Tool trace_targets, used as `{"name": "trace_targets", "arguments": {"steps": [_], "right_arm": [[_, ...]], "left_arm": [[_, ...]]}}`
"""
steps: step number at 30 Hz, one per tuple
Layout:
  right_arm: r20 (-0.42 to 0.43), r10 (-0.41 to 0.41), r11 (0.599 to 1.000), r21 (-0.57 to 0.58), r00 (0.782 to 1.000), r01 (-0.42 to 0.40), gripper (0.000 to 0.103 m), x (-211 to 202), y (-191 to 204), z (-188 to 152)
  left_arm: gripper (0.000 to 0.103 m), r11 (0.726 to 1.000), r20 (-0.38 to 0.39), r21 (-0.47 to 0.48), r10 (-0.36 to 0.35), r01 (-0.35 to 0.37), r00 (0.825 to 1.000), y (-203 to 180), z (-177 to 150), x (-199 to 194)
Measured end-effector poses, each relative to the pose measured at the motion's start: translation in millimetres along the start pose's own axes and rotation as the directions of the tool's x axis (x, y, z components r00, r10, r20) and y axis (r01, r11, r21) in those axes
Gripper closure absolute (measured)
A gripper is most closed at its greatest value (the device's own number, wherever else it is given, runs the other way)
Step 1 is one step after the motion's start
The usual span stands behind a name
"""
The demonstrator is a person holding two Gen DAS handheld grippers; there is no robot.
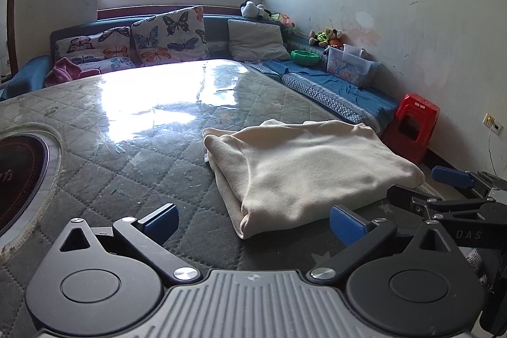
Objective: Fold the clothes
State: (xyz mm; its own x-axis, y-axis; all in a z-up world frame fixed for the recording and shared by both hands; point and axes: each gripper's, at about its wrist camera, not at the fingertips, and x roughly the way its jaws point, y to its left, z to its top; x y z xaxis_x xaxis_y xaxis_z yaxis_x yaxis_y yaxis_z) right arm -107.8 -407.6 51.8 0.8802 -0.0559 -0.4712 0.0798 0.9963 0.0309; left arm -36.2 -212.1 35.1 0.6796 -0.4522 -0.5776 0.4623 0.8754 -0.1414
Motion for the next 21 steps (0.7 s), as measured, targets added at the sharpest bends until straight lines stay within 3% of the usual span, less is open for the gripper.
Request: {"name": "trace_targets", "arguments": {"steps": [21], "right_arm": [[0.014,0.023,1.000,0.015,1.000,-0.023,0.000,-17,19,-11]], "left_arm": [[0.000,1.000,-0.035,0.014,0.029,-0.028,0.999,-6,-17,-14]]}}
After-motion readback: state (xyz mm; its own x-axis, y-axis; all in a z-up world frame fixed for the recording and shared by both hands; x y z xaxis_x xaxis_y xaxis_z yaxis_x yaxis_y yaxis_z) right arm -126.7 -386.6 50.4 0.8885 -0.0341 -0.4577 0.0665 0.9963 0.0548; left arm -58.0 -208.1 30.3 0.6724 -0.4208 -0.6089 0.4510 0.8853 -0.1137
